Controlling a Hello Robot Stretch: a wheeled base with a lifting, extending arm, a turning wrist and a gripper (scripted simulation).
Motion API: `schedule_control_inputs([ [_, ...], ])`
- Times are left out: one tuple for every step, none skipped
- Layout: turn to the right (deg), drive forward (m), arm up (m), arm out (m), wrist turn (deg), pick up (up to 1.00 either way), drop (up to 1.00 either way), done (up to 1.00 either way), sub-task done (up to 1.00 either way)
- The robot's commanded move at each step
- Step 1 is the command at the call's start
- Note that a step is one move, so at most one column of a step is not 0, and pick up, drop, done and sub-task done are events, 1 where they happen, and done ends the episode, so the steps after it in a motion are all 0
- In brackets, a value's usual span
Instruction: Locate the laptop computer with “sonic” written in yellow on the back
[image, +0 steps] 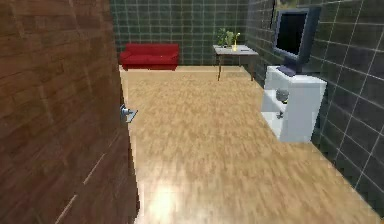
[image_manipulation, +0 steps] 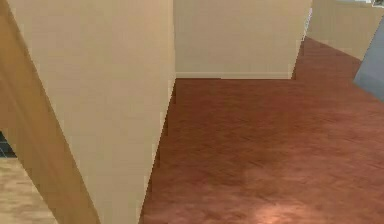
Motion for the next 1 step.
schedule_control_inputs([
  [0.0, 1.0, 0.0, 0.0, 0.0, 0.0, 0.0, 0.0, 0.0],
])
